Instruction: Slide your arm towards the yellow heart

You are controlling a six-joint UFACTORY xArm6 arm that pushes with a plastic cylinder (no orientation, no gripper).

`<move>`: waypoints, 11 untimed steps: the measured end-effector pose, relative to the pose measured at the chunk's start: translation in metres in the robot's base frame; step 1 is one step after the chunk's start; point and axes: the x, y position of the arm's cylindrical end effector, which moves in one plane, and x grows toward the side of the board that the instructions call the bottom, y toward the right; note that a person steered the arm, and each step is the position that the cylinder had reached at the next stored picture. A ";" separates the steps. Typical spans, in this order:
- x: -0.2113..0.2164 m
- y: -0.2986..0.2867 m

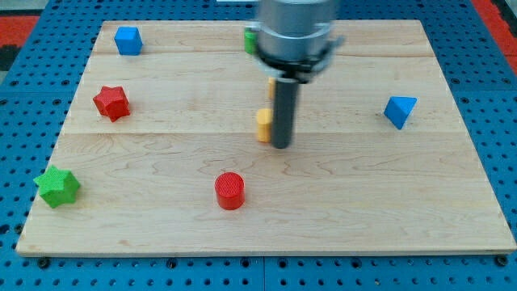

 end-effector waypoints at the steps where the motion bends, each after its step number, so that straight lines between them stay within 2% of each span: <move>1: -0.041 0.020; 2: -0.063 0.039; 3: 0.007 0.051; 4: 0.013 0.037; 10: -0.024 0.070; 11: -0.021 0.036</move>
